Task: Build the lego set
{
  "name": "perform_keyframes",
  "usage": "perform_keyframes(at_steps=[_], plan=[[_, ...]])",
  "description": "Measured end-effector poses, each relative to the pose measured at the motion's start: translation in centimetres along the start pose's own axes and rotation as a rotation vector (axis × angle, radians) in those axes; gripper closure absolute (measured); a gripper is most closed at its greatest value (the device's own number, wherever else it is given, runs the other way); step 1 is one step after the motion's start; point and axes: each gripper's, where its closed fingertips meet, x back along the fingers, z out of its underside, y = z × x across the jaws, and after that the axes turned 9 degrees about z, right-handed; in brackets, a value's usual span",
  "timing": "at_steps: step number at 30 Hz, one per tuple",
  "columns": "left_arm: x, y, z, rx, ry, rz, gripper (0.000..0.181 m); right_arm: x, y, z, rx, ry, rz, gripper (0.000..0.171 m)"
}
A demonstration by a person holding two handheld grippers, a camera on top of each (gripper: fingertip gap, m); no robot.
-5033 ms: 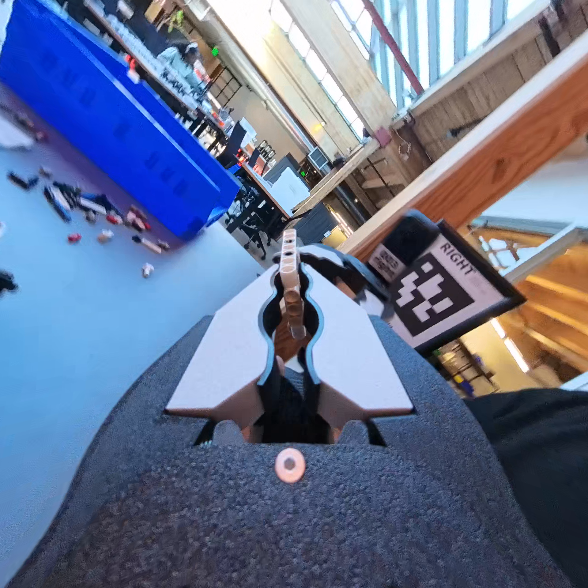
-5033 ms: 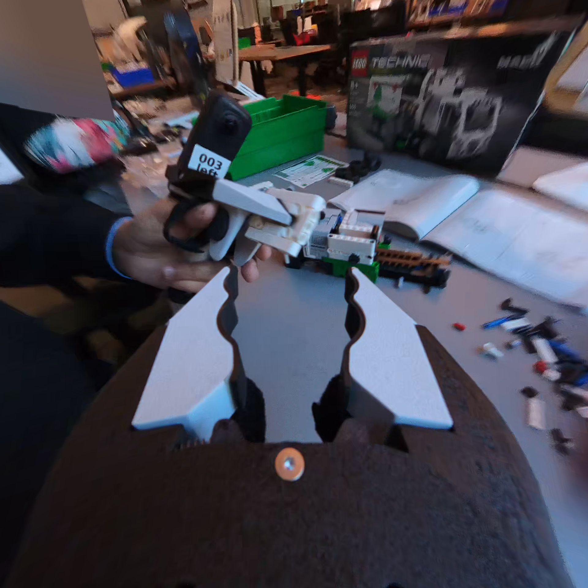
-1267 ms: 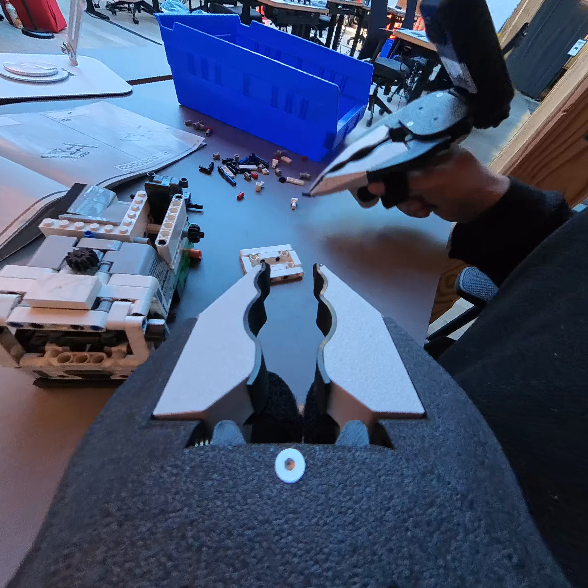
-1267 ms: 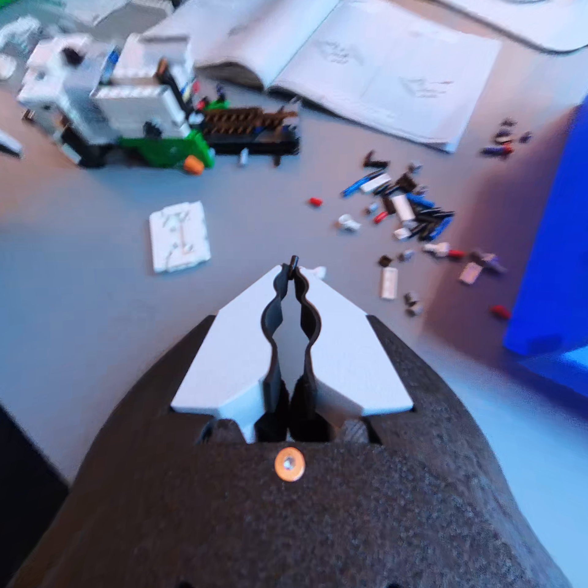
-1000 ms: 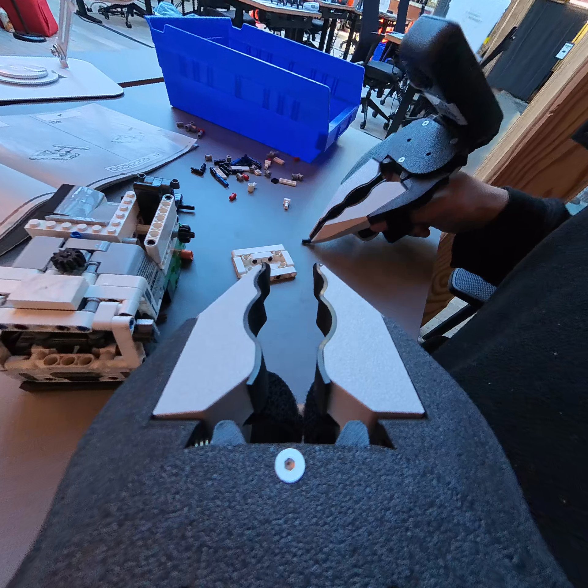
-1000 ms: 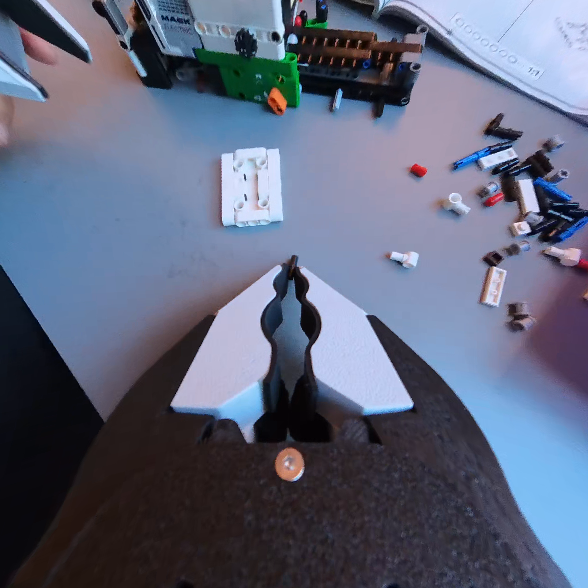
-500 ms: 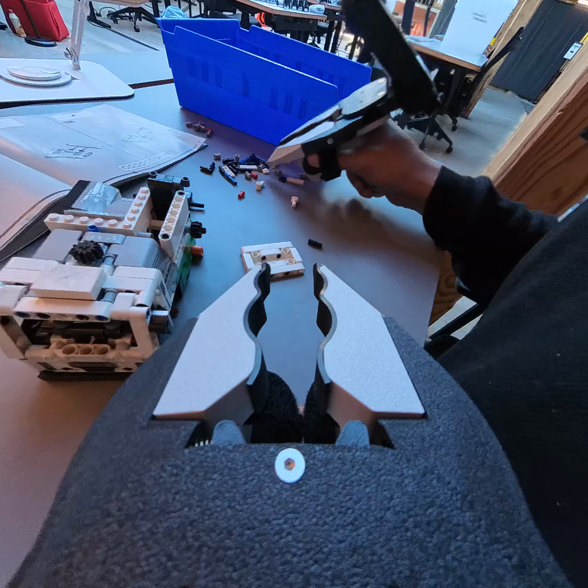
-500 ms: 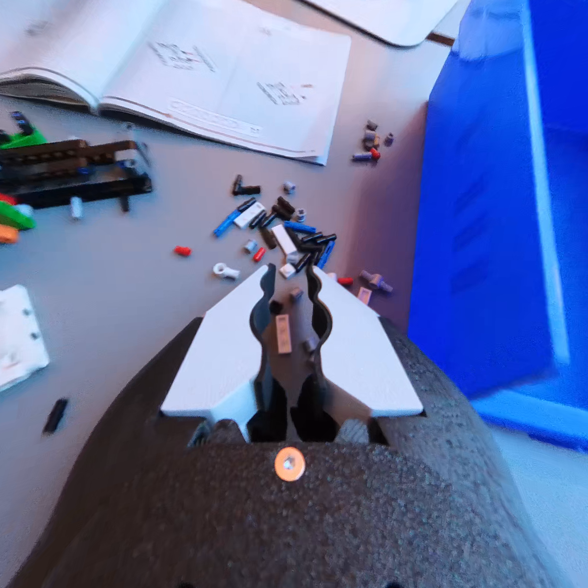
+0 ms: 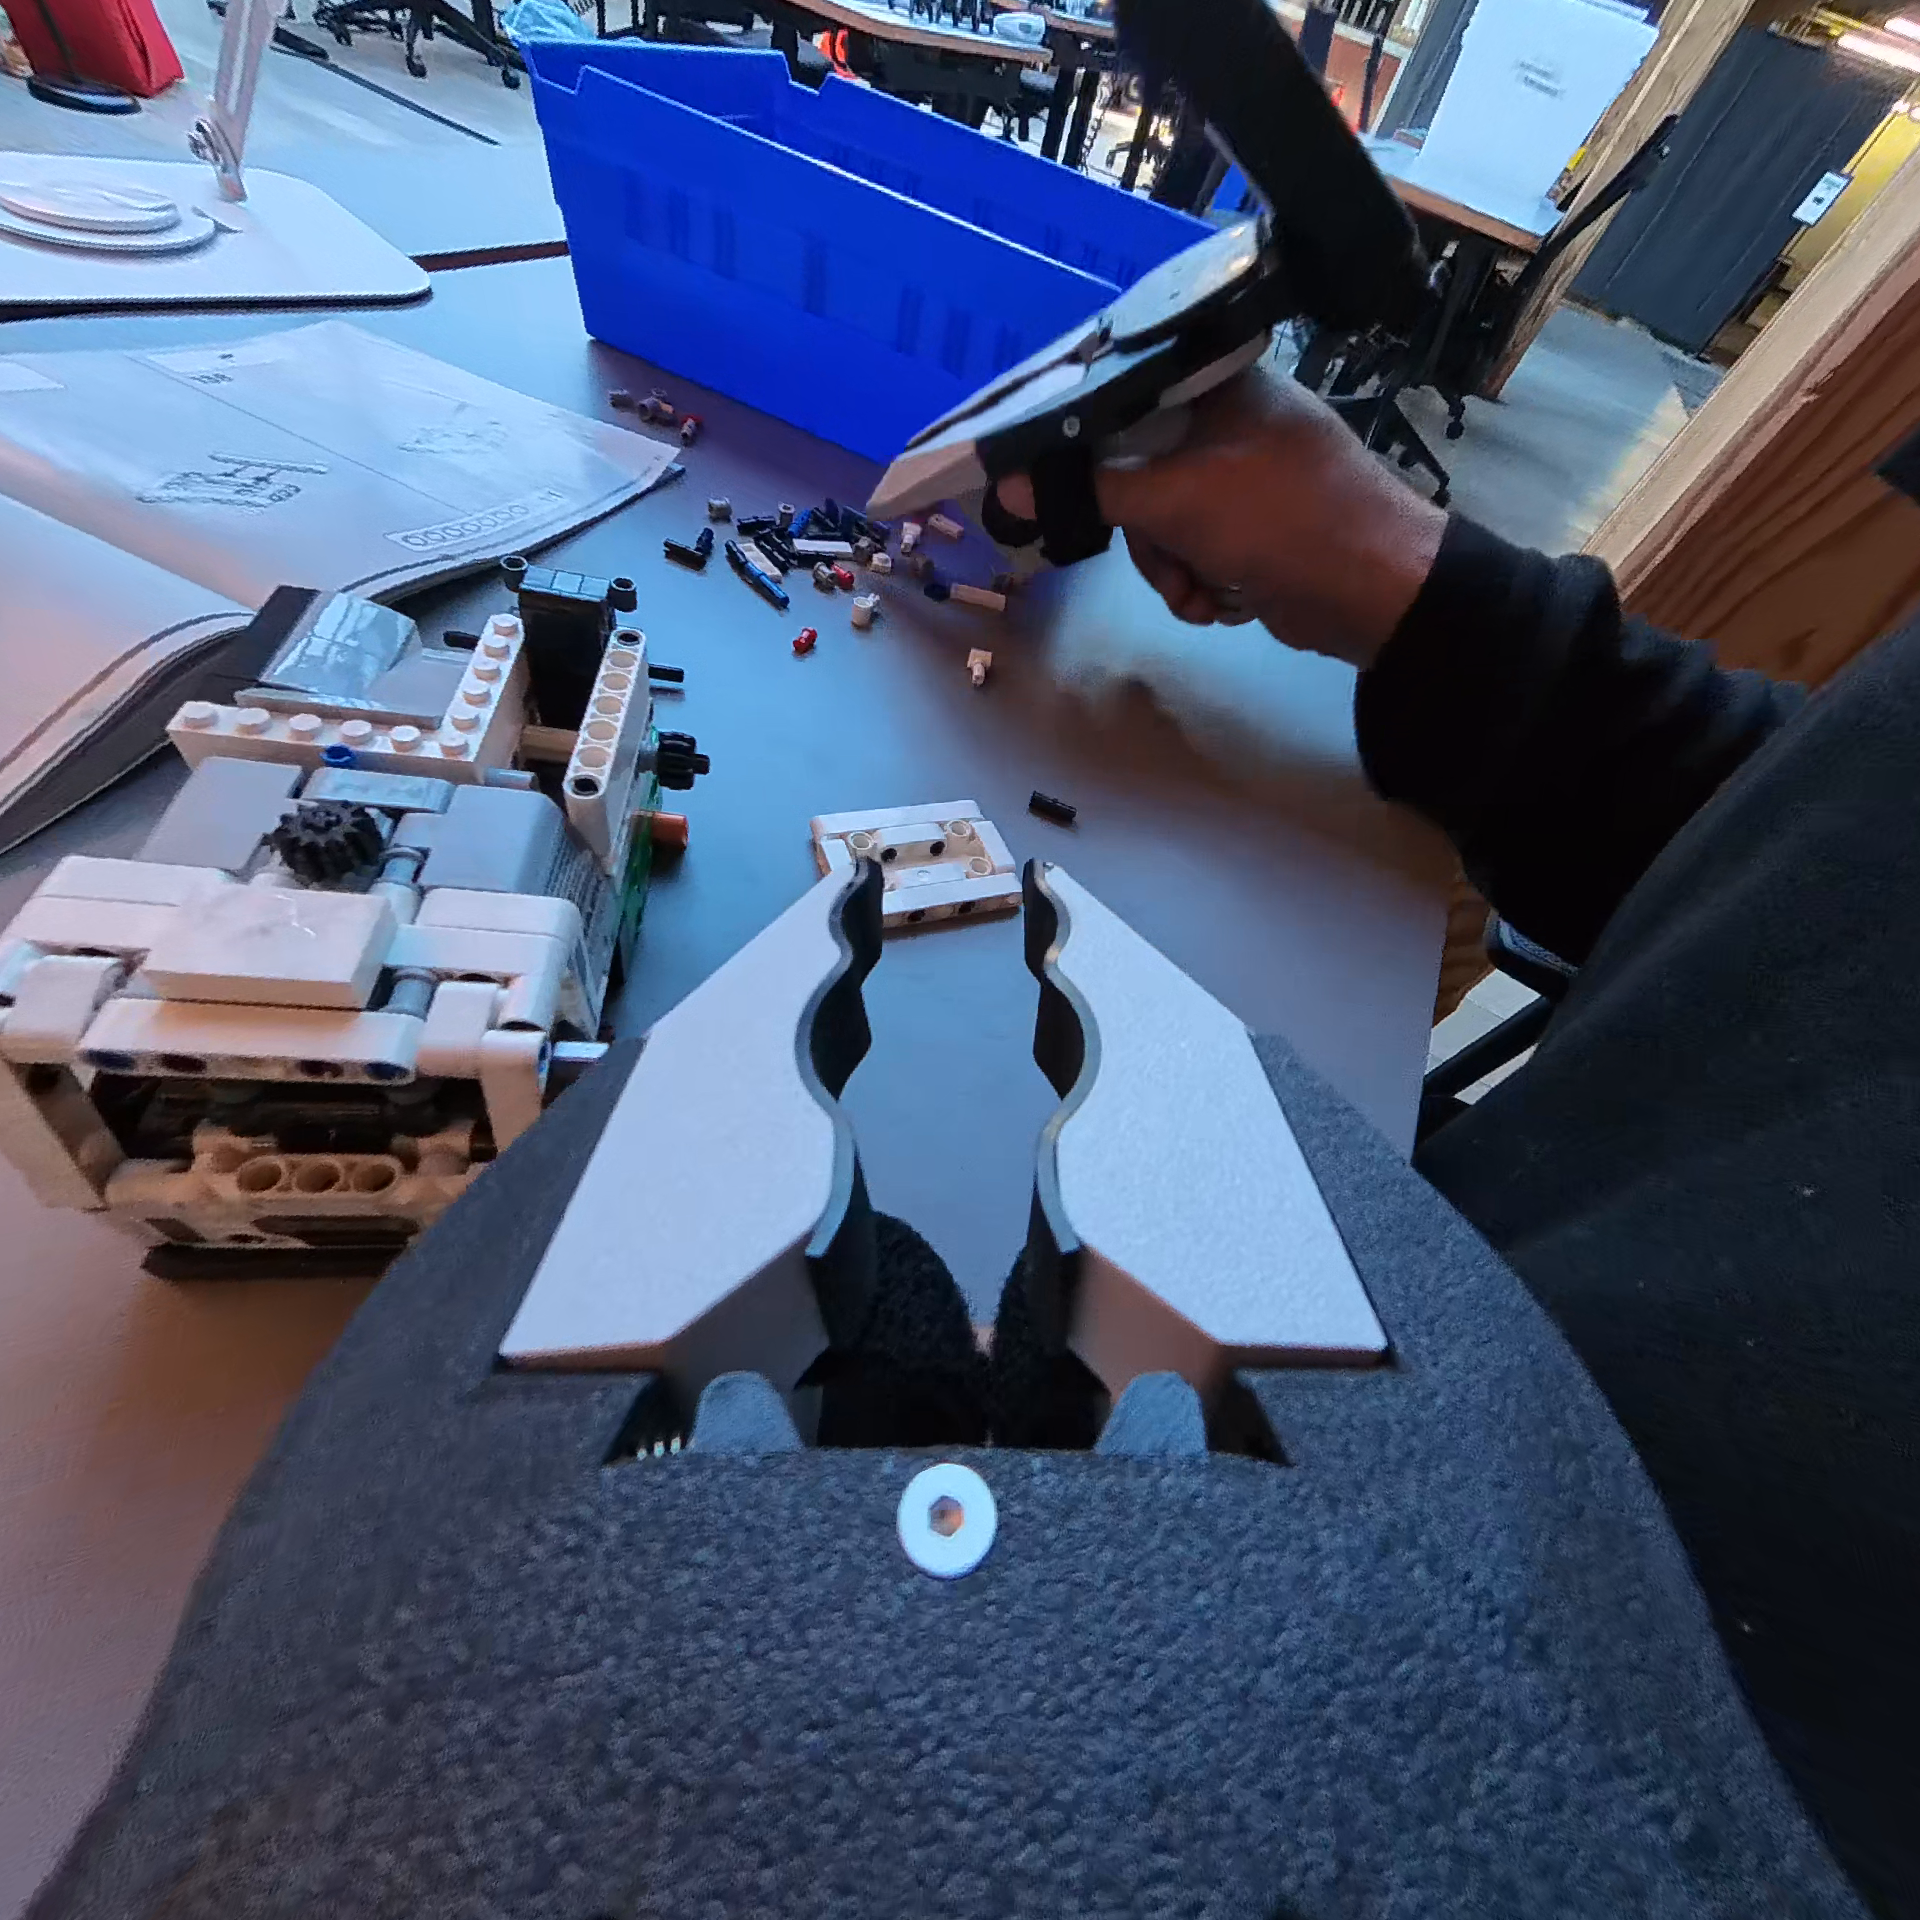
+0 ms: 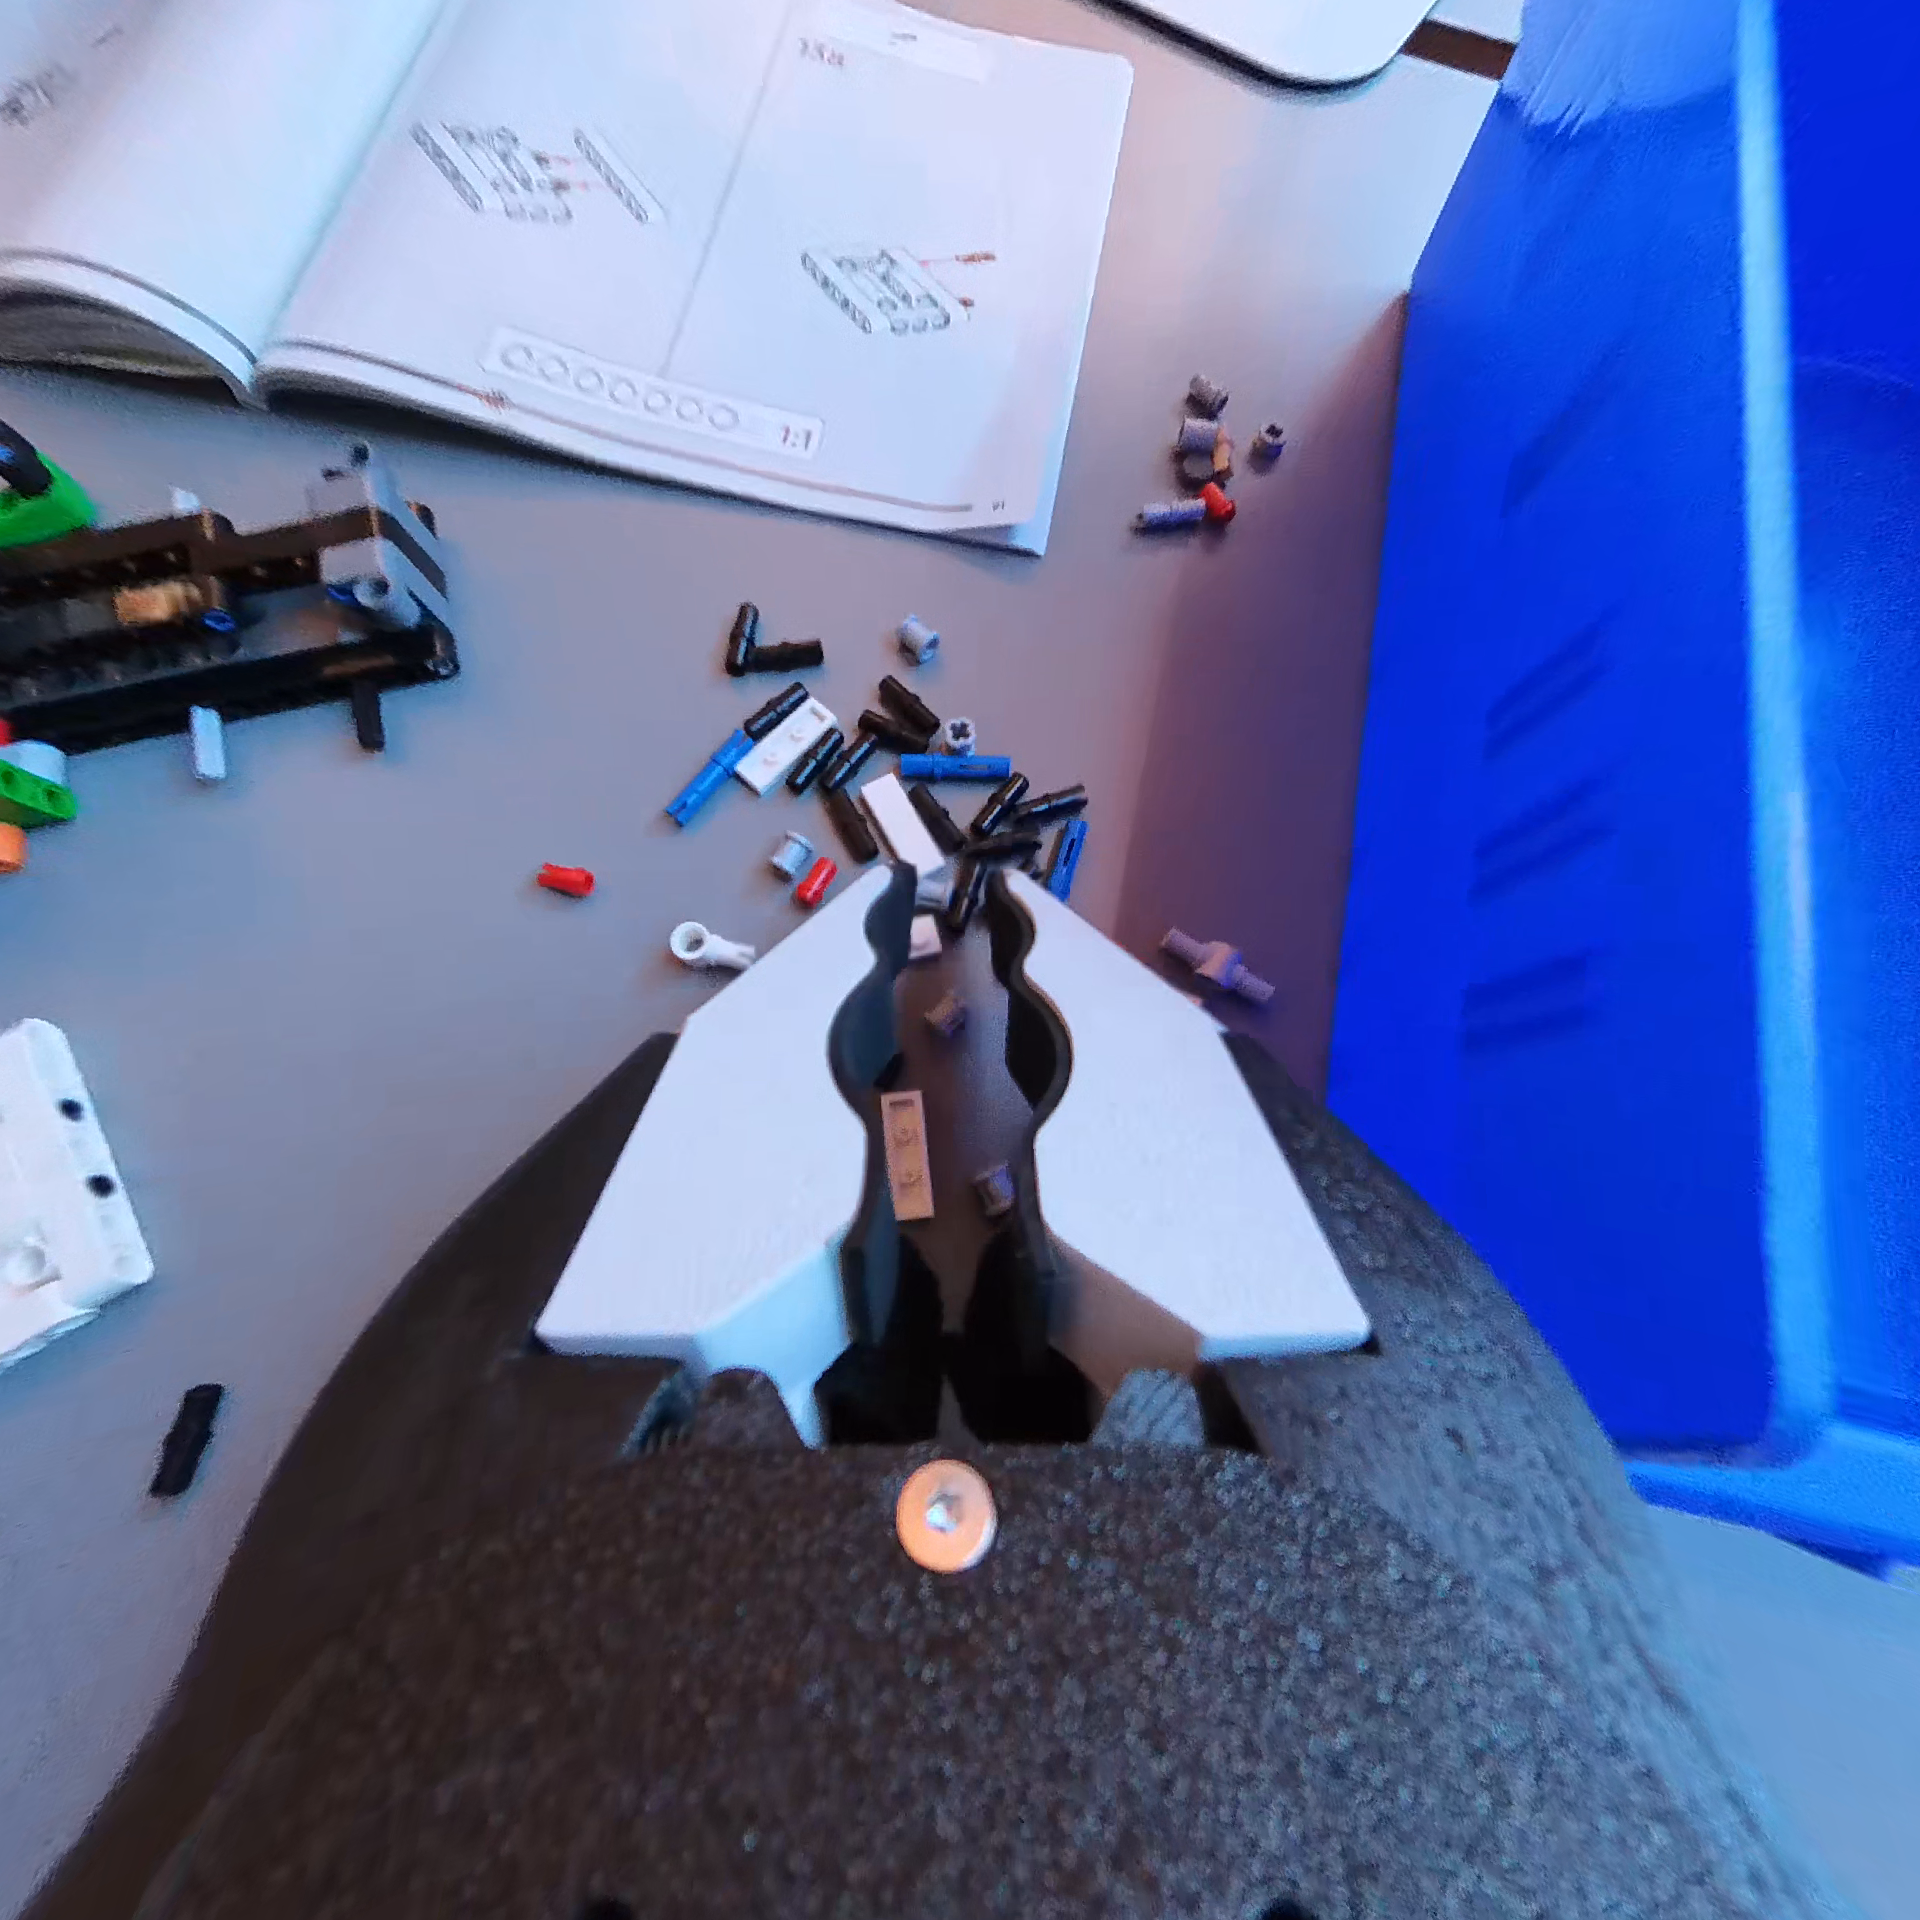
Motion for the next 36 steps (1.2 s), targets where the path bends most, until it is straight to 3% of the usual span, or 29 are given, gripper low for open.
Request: perform_keyframes(at_steps=[8,18,23,36], plan=[[-0.1,0.3,-0.3,0.011,-0.016,0.003,0.155,-1.0,-0.6,-0.2,0.011,0.023,0.032,0.16],[-0.4,0.0,-0.3,0.016,-0.016,0.029,0.155,-2.4,-0.6,0.4,-0.059,0.05,0.068,0.152],[-0.3,0.0,-0.5,0.021,-0.022,0.029,0.155,-2.5,-0.5,0.3,-0.047,0.048,0.057,0.161],[-0.4,-0.5,-0.8,0.014,-0.022,0.032,0.155,-0.6,0.2,-1.1,0.028,-0.067,0.047,0.167]])
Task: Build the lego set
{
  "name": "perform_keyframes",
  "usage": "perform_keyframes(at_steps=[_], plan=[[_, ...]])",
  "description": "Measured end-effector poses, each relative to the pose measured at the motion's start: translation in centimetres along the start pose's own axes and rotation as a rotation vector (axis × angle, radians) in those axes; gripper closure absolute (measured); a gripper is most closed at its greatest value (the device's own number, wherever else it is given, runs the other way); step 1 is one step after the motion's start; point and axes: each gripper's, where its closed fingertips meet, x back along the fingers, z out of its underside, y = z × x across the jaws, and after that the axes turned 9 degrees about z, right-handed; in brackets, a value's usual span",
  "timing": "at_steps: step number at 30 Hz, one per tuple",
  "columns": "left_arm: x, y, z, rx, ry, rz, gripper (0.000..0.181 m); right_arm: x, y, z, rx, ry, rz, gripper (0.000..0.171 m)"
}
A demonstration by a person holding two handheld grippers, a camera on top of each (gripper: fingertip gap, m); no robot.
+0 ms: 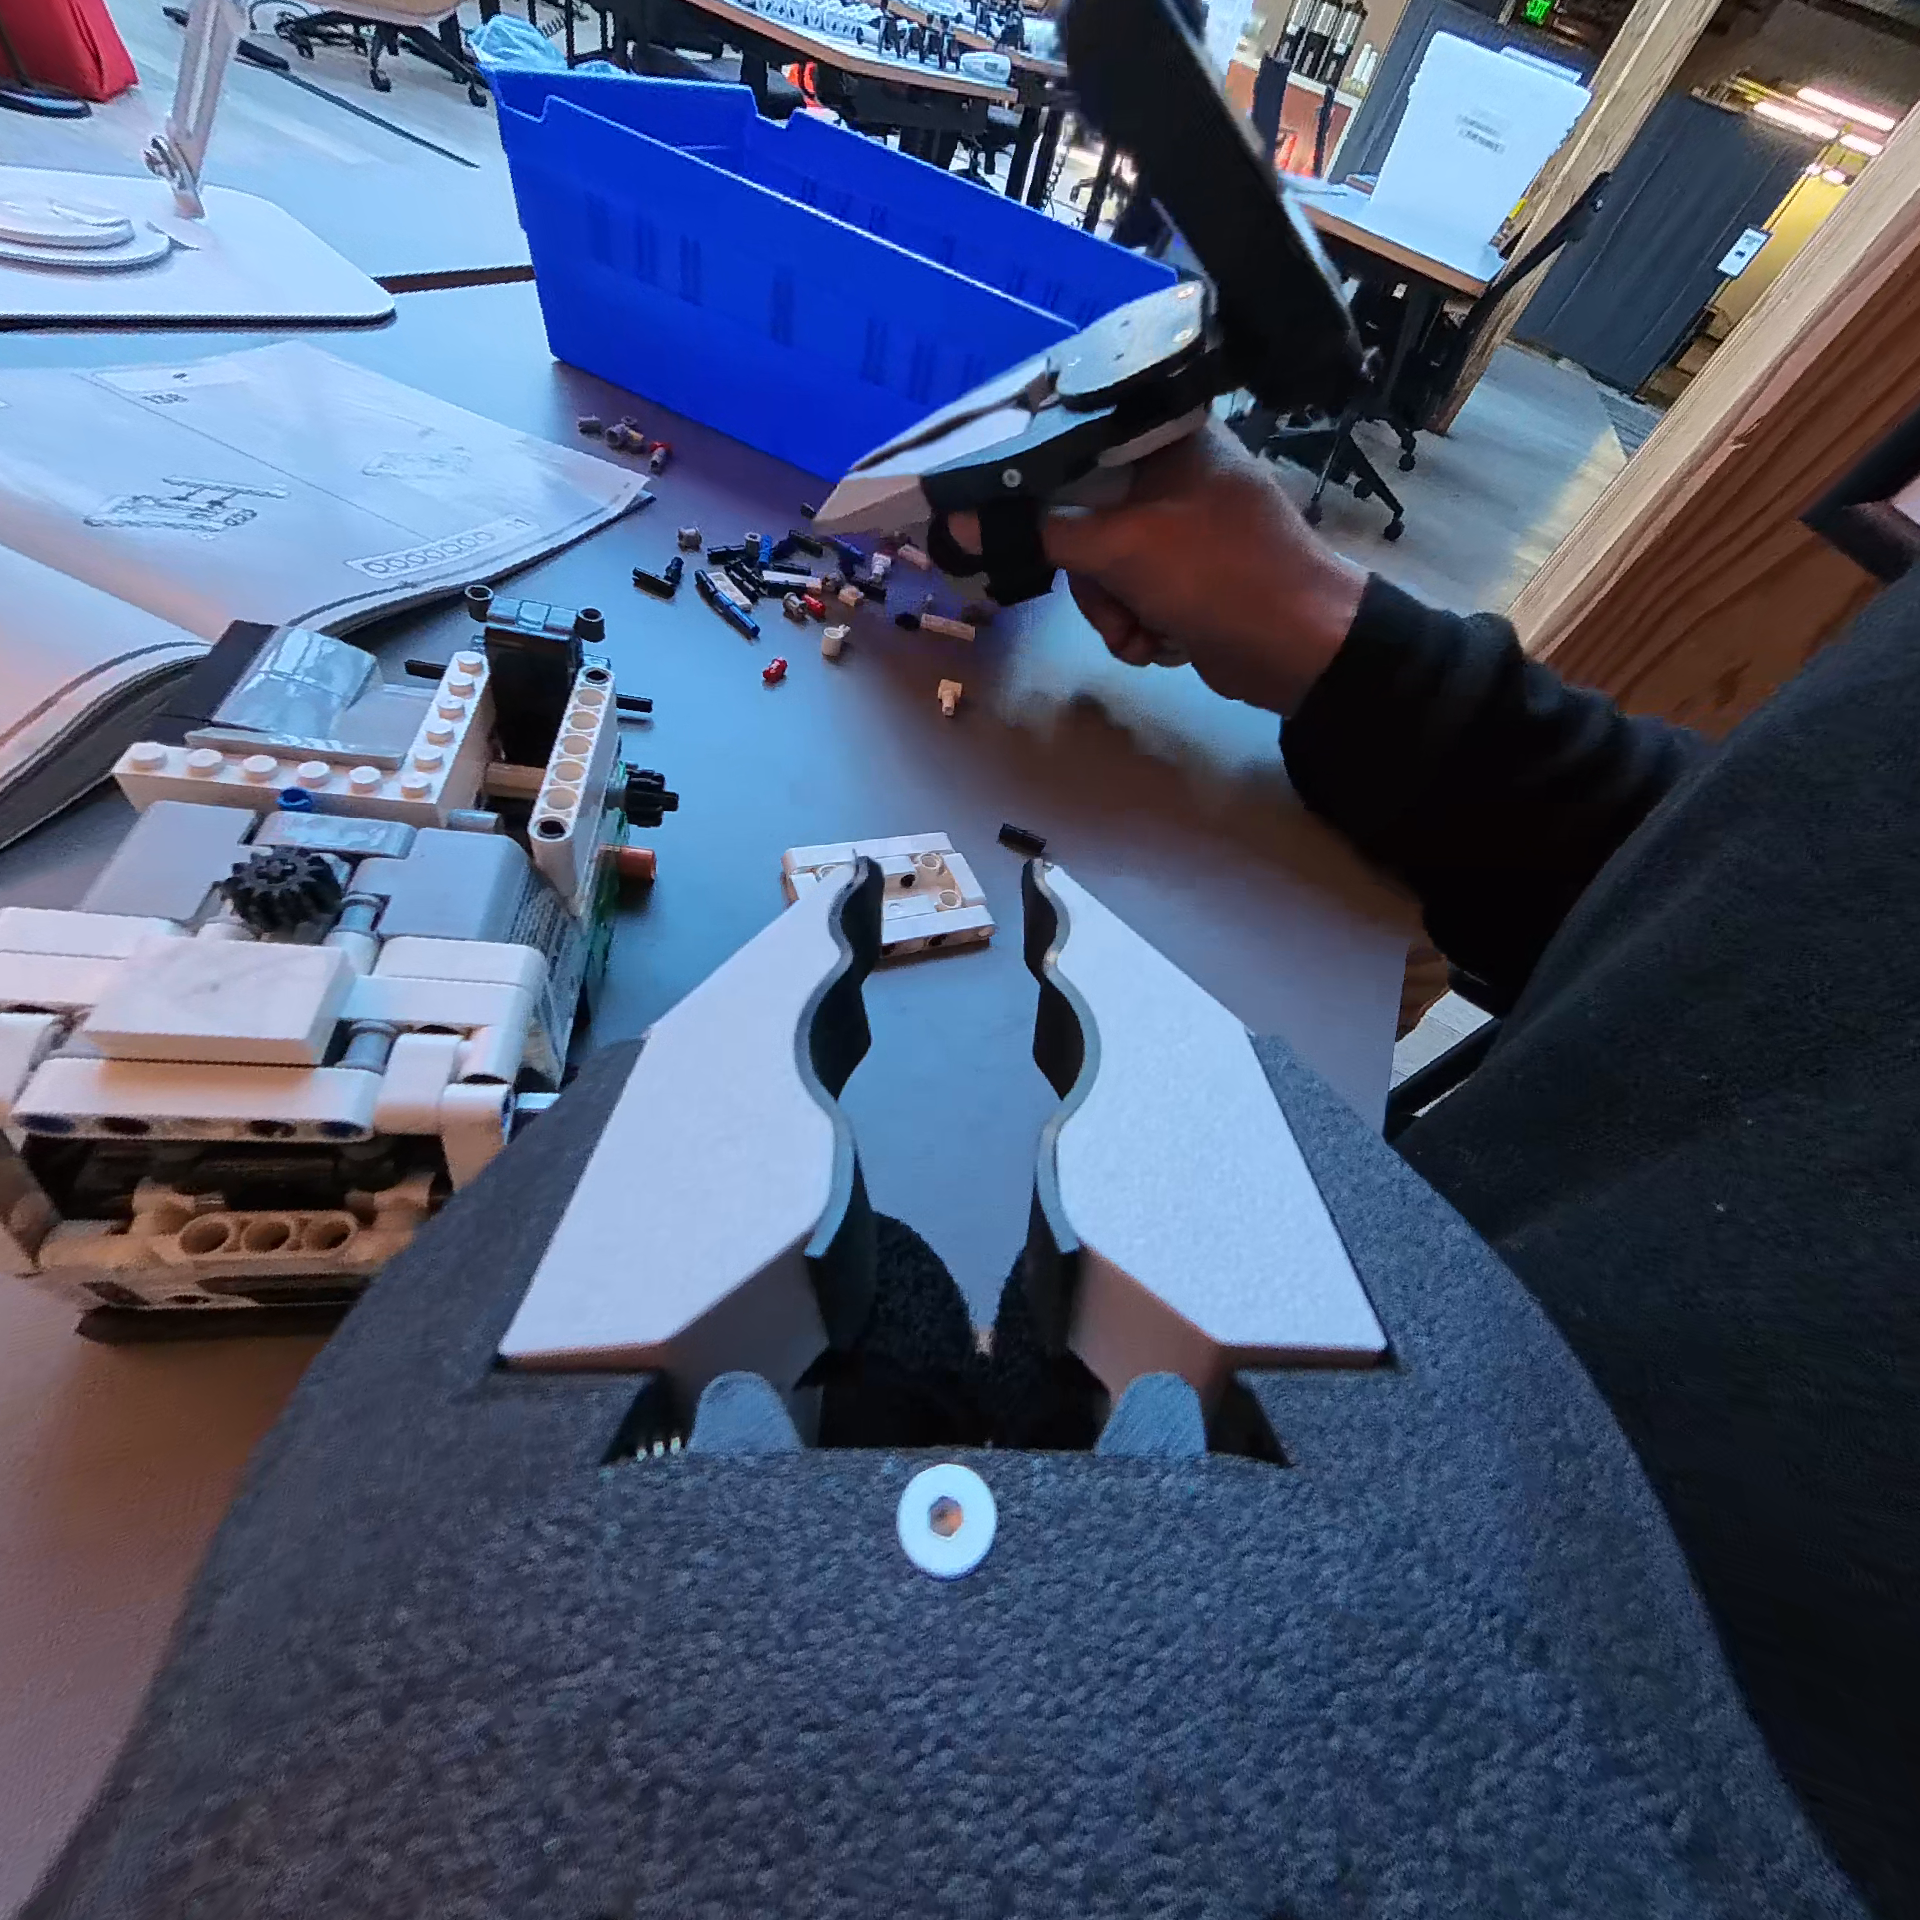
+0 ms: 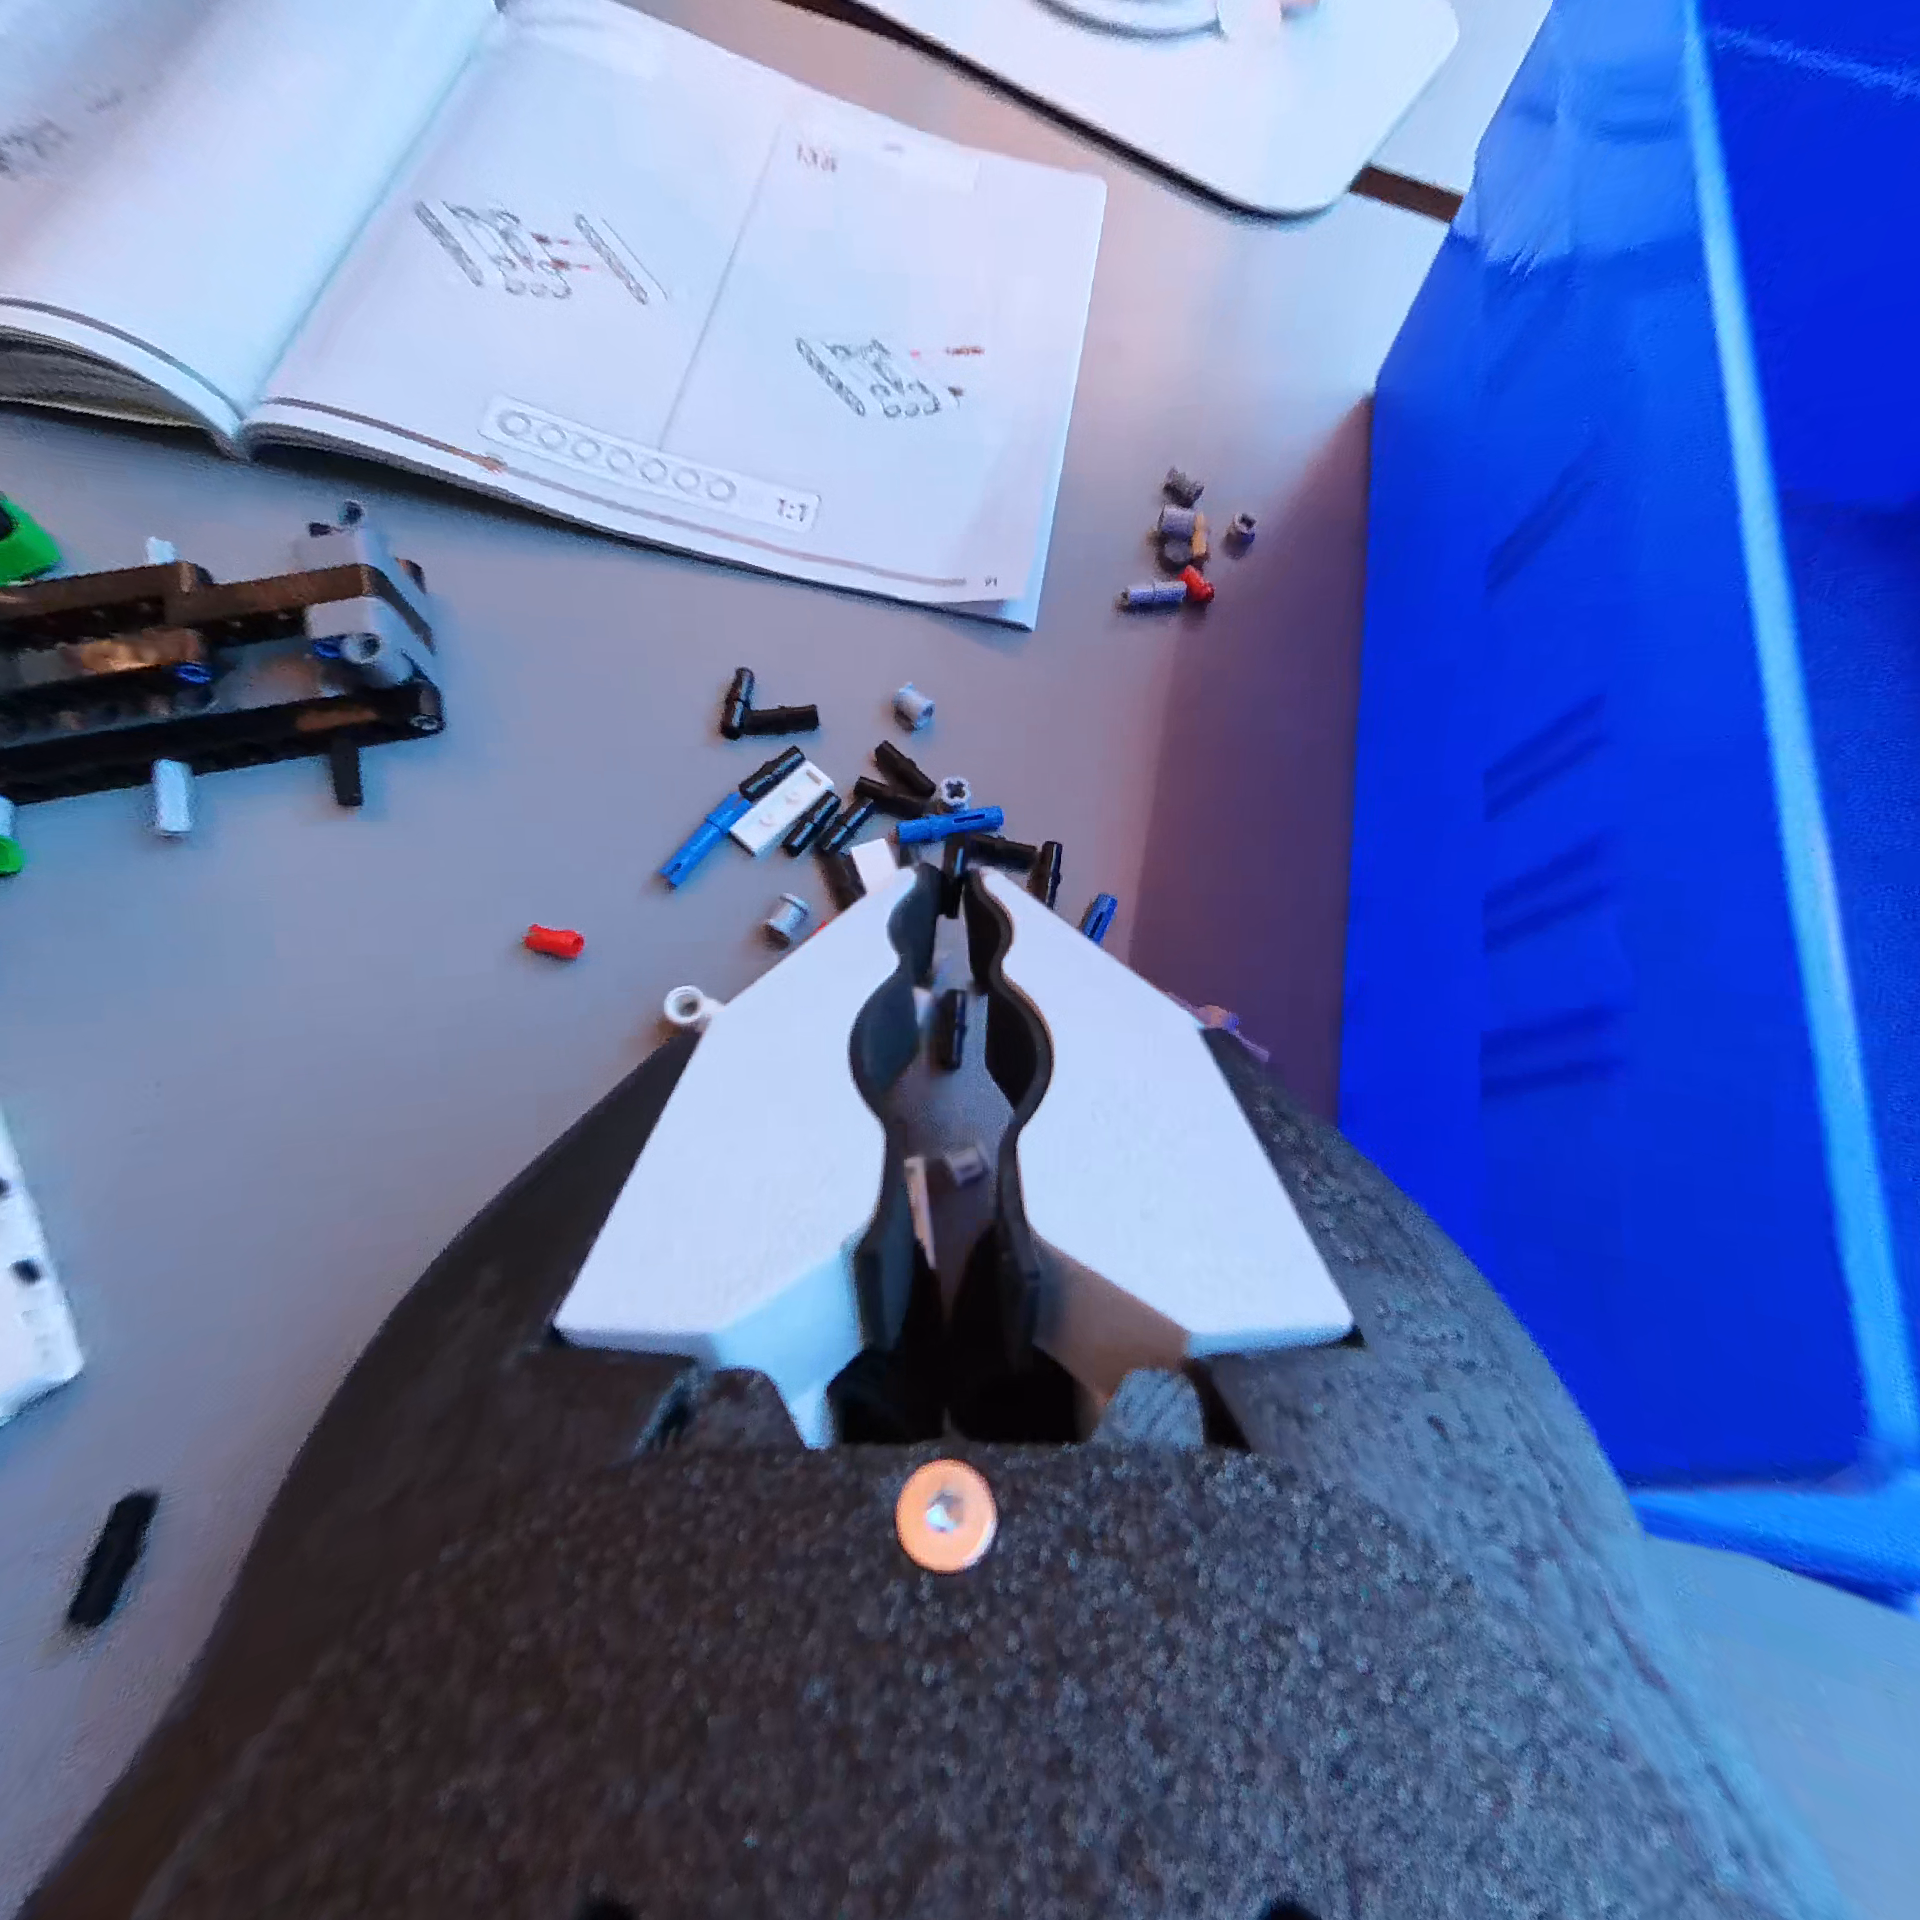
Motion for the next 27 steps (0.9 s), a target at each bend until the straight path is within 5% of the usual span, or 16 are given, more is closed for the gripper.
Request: perform_keyframes(at_steps=[5,9,12,27], plan=[[0.0,-0.2,0.4,-0.011,0.026,-0.018,0.155,5.0,4.2,-0.4,0.09,-0.07,-0.262,0.167],[-0.3,-0.2,1.4,-0.008,0.068,-0.038,0.155,10.0,9.1,3.3,0.291,-0.032,-0.517,0.167],[-0.7,-0.2,2.2,-0.002,0.106,-0.048,0.155,10.6,9.1,6.1,0.304,0.082,-0.496,0.167],[-1.5,-0.1,3.5,0.029,0.182,-0.132,0.155,10.0,9.9,7.9,0.263,0.091,-0.463,0.167]])
